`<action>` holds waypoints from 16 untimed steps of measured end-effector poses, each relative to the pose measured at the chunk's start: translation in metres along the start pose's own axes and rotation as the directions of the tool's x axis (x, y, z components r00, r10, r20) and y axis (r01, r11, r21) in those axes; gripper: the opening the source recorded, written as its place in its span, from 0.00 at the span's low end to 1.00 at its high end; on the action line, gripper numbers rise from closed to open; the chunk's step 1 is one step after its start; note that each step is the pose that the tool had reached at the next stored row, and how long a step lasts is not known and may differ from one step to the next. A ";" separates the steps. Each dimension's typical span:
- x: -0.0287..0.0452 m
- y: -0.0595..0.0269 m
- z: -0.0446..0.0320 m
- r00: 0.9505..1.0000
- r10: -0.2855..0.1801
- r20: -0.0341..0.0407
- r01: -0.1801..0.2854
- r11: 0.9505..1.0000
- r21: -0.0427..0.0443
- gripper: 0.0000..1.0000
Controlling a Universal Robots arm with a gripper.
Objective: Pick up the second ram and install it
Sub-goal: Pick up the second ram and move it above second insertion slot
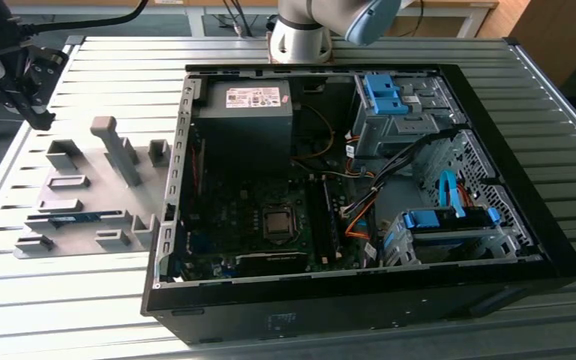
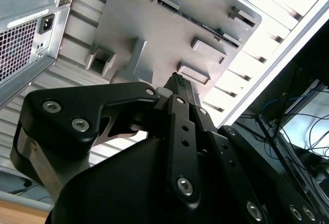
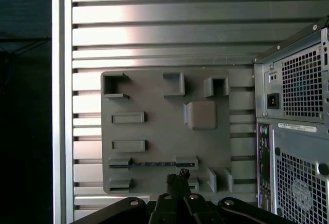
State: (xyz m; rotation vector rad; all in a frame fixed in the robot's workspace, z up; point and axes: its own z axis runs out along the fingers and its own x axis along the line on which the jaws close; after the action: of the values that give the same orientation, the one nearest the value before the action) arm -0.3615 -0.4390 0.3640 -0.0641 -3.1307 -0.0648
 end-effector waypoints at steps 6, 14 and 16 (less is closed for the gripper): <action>0.0001 0.0000 0.0001 1.000 -0.006 0.000 0.006 1.000 0.002 0.11; 0.0002 0.0000 0.0002 1.000 -0.014 -0.001 0.014 1.000 0.003 0.11; 0.0003 0.0000 0.0002 0.999 -0.033 -0.001 0.033 0.999 0.003 0.11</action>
State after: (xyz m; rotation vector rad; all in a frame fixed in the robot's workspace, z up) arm -0.3618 -0.4390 0.3637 -0.0120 -3.1308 -0.0605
